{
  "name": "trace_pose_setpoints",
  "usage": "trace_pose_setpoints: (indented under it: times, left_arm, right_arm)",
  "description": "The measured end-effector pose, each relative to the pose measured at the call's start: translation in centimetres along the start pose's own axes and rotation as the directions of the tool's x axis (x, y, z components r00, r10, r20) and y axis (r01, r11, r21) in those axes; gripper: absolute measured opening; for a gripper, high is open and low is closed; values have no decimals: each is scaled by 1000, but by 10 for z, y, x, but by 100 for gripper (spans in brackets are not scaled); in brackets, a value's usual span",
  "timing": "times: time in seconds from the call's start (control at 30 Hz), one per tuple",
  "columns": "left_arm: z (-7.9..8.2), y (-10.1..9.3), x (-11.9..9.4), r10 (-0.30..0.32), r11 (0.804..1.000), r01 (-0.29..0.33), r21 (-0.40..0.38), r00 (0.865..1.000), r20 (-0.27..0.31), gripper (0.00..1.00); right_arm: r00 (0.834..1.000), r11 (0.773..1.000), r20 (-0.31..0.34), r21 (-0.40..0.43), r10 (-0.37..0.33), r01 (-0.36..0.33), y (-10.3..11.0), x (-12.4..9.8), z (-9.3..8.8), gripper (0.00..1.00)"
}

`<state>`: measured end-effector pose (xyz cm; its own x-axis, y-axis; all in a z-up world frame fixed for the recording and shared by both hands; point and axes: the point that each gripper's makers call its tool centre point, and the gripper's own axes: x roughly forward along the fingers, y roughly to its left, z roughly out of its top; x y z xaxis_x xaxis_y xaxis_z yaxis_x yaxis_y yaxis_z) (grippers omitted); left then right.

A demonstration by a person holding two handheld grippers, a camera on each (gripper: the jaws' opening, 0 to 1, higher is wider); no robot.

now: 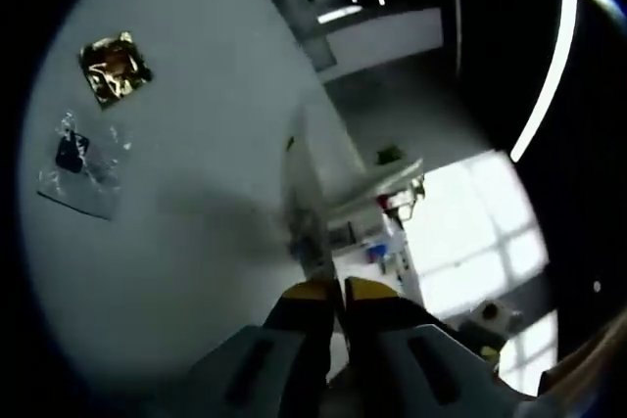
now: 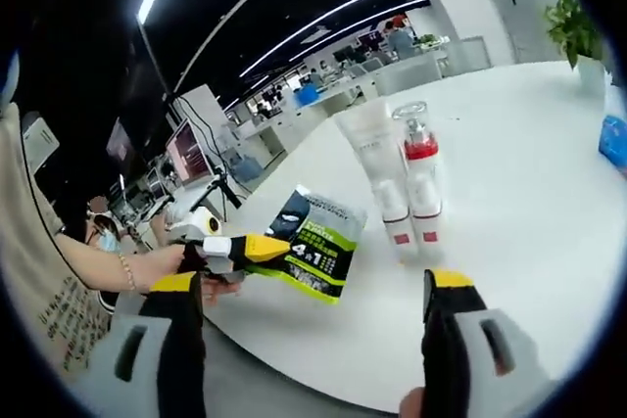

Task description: Arrange the skincare products in the storage area until every visible bottle or jar stands upright without overlapping.

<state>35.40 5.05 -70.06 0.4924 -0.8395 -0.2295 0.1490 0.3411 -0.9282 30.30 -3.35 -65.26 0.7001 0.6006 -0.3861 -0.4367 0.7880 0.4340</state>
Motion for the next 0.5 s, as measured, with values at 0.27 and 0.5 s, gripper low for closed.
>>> trace_pose_setpoints:
  times: [0.27, 0.5]
  left_arm:
    - [-2, 22, 12, 49, 998, -49, 31, 998, -32, 0]
    - [-6, 52, 15, 171, 982, -167, 88, 984, -43, 0]
  right_arm:
    - [999, 999, -15, -26, -34, 34, -8, -3, -2, 98]
    - [999, 999, -1, -2, -52, 52, -14, -6, -1, 98]
